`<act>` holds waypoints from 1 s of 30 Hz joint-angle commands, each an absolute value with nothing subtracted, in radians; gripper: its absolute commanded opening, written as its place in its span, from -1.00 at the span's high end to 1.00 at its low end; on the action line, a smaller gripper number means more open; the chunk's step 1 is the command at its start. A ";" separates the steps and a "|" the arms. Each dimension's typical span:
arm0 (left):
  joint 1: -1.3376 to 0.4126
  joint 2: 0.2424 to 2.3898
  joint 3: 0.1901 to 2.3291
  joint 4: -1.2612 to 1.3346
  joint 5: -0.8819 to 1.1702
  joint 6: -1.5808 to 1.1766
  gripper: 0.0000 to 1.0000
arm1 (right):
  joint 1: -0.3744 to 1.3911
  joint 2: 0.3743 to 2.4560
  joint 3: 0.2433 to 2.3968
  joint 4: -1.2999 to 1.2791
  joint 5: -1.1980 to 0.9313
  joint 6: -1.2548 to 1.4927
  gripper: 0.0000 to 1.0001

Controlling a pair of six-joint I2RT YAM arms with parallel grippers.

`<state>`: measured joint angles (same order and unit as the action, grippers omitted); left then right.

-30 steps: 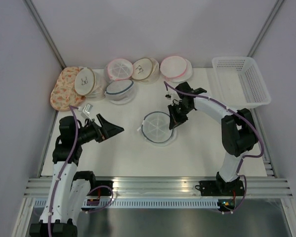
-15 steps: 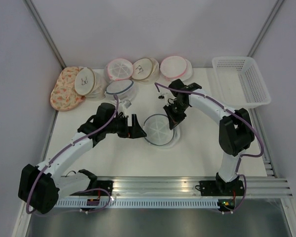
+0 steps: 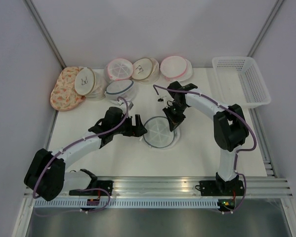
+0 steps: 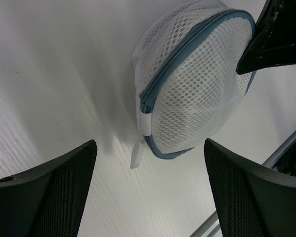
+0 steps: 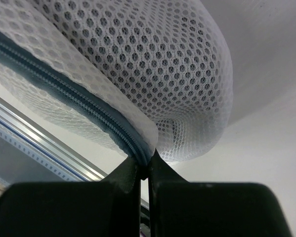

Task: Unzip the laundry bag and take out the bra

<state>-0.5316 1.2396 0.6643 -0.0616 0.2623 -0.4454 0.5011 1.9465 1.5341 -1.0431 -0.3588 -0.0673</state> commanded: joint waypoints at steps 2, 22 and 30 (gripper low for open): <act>-0.551 1.287 0.566 0.250 0.297 -0.452 -0.83 | 0.503 1.988 1.563 -1.051 -0.337 -0.091 0.99; -0.606 1.461 0.525 0.506 0.557 -0.577 0.95 | 0.499 1.996 1.574 -1.000 -0.348 -0.031 0.99; -0.623 1.236 0.492 0.352 0.413 -0.710 0.95 | 0.491 1.804 1.503 -0.962 -0.189 0.109 0.08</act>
<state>-0.6098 1.3674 0.5003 0.4011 0.4896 -0.6159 0.4931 1.9388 1.5238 -1.0019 -0.2893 0.0246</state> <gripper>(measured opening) 0.056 0.376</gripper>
